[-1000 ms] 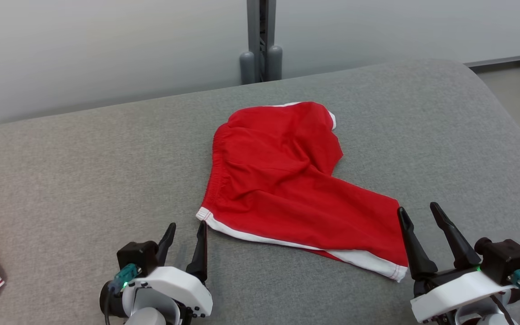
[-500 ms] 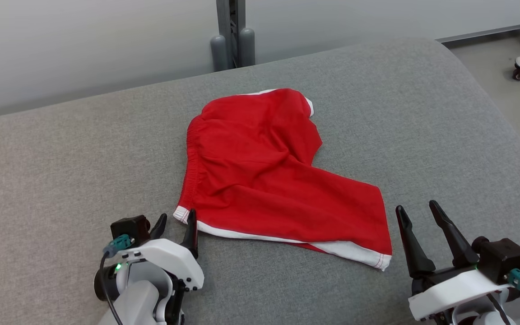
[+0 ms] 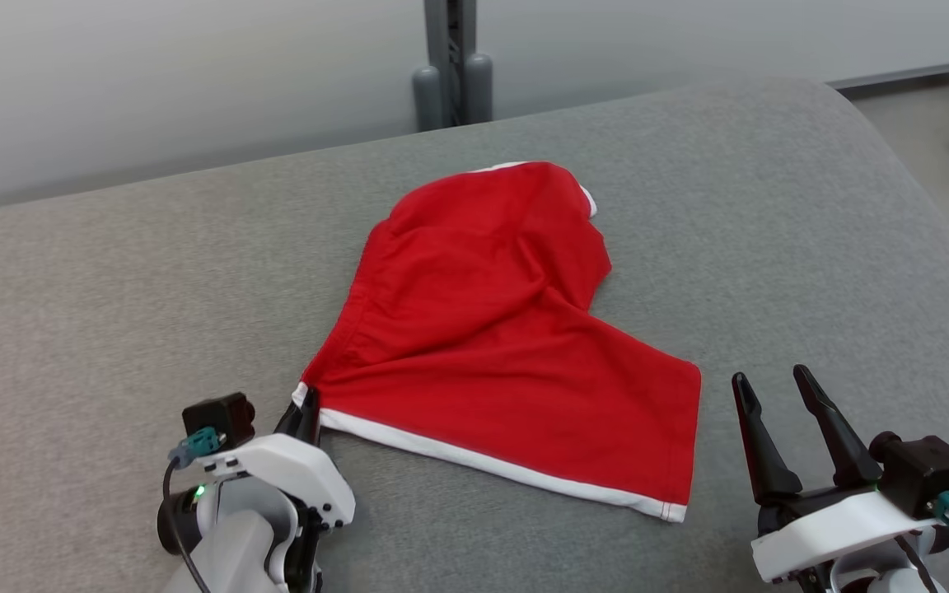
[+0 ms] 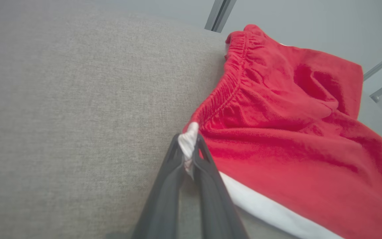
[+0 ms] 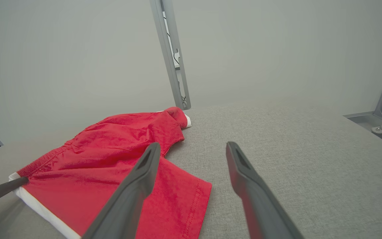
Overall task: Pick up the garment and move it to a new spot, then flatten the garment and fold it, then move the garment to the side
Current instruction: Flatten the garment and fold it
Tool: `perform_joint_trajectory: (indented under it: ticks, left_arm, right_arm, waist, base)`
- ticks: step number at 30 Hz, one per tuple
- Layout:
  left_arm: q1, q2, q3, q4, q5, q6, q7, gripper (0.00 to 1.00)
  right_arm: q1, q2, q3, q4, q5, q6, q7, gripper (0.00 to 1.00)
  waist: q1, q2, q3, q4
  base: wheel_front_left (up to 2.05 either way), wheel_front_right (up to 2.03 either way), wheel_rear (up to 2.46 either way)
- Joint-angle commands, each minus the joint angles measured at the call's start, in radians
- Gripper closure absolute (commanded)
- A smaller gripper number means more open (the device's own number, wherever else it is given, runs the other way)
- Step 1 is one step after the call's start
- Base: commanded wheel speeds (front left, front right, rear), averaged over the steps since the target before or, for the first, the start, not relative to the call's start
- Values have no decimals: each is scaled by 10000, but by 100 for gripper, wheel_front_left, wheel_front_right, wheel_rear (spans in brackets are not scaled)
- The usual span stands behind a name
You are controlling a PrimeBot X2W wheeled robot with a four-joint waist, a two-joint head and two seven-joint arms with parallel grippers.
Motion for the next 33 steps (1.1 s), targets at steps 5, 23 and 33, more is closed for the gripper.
perform_joint_trajectory:
  ticks: [5,23,33]
  left_arm:
    - [551,184,226,-107,63,-122,-80,100]
    - [2355,242,346,-2065,441,35,-67,0]
    - [2685,418,1212,-4241,1033,328,-68,0]
  right_arm:
    - [195,-53,-129,99,-14,-2,-45,0]
    - [417,-6,-90,449,29,-2,74,0]
    - [297,32,105,318,17,-2,-34,0]
  waist:
    - [0,0,-415,835]
    - [0,0,-1220,2569]
    - [0,0,-1135,1915]
  base:
    - [0,0,0]
    - [0,0,0]
    - [0,0,0]
